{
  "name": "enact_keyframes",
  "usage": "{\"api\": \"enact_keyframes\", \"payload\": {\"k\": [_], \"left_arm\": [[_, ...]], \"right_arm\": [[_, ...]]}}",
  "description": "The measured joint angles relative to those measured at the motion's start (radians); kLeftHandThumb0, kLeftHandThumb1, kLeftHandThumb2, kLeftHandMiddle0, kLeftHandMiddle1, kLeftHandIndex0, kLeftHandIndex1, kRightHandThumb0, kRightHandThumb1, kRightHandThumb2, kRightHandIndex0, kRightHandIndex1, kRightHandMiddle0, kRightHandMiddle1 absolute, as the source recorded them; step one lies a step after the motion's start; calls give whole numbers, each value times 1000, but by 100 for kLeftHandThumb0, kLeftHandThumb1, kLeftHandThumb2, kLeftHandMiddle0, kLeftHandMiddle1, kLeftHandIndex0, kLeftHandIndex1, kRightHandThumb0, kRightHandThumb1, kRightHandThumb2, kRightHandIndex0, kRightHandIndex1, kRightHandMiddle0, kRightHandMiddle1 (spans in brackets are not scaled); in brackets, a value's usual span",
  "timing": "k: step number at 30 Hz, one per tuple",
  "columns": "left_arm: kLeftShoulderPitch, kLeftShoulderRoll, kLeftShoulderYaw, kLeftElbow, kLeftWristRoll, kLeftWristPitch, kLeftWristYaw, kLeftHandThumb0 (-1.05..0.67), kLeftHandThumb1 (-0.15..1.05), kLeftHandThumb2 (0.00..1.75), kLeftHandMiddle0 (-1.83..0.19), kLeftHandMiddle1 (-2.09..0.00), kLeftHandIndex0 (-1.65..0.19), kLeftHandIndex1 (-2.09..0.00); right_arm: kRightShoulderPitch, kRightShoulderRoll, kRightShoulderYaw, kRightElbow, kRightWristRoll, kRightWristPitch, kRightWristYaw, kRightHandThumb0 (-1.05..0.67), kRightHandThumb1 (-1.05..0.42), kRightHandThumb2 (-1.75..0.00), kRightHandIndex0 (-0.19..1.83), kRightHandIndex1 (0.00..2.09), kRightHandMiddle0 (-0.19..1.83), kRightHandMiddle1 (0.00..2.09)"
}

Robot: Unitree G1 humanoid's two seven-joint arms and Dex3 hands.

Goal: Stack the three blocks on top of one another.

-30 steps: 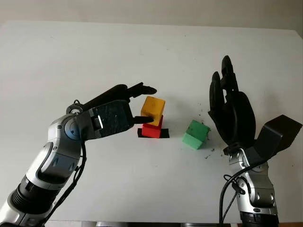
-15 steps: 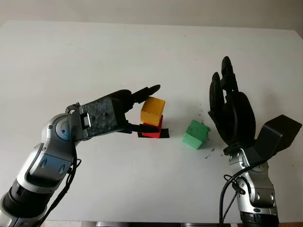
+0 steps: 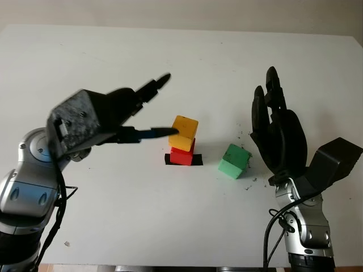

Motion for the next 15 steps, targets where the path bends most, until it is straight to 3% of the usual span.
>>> {"api": "enact_keyframes", "payload": {"k": [3,6,10,15], "left_arm": [[4,-29,35,80,15,-96,97,-77,105,49,19,0,19,0],[10,-65,82,142,23,-159,195,-76,105,55,19,0,19,0],[43,-174,209,153,-76,-176,286,-69,105,57,19,0,19,0],[166,-244,275,152,-176,-297,295,-73,105,56,13,-5,10,-5]], "right_arm": [[-29,-37,-12,14,-2,-2,21,-66,-105,-47,-19,0,-19,0],[-85,-127,-36,48,-31,-14,61,-72,-105,-33,-19,0,-17,2],[-171,-317,-57,83,-92,-14,171,-82,-99,-10,-14,3,-6,7],[-265,-554,-37,152,-189,-92,346,-79,-79,-2,-1,9,19,17]]}}
